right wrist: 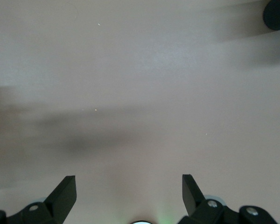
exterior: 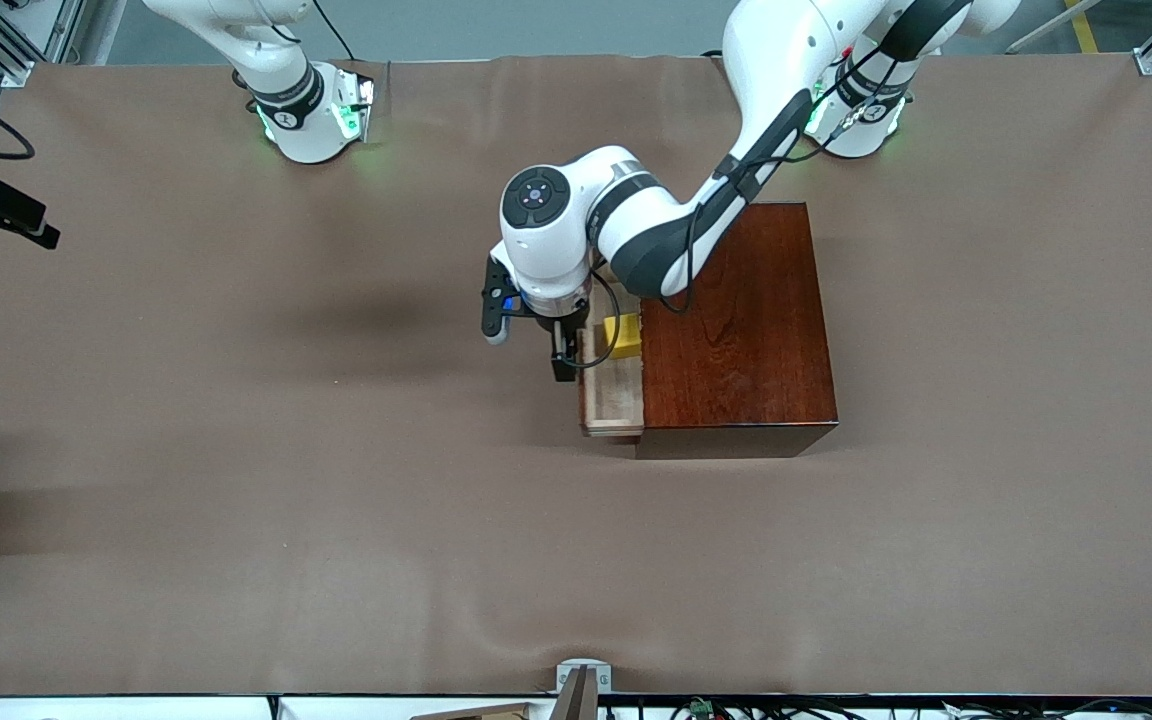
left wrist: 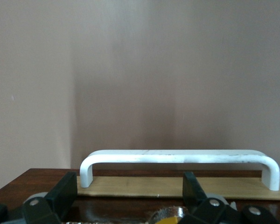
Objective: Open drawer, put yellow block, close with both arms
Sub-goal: 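Push the drawer front with the left gripper into the box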
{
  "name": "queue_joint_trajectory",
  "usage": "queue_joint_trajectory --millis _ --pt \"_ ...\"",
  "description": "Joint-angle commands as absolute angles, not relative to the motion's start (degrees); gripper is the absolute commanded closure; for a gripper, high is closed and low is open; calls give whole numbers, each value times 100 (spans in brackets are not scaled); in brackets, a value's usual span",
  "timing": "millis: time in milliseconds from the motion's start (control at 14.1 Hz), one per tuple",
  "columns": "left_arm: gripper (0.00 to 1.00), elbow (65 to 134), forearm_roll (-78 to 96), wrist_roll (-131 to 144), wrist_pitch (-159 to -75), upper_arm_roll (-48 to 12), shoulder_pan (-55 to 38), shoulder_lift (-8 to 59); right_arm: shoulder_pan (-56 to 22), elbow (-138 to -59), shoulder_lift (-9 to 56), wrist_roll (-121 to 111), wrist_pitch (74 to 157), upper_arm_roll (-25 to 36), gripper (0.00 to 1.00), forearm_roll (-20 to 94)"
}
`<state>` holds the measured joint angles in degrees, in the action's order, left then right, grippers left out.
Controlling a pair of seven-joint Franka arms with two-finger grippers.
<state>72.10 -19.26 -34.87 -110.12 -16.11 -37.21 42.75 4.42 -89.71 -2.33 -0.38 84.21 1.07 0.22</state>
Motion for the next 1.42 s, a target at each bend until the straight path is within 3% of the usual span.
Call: queue_joint_trajectory --millis 0,142,641,854,996,1352 --pt "0 7374 -2311 -3560 -10259 -1512 -3718 4087 299 -8797 -27 18 8402 88 0 -219" --pt "0 7383 -2320 -3560 -10029 -1512 -3683 4096 -34 -8754 290 88 8358 97 0 -289" --pt "0 7392 -2338 -3559 -9413 -1266 -3674 4096 70 -8464 167 105 8078 141 0 220" --pt "0 7339 -2294 -3411 -9552 -1266 -3761 4122 114 -8455 70 88 8147 176 0 115" --pt "0 7321 -2277 -2466 -10149 -1379 -3805 4087 298 -8455 79 88 8226 185 0 184" --pt "0 7321 -1910 872 -10134 -1450 -3762 3017 255 -8464 53 88 8165 149 0 158"
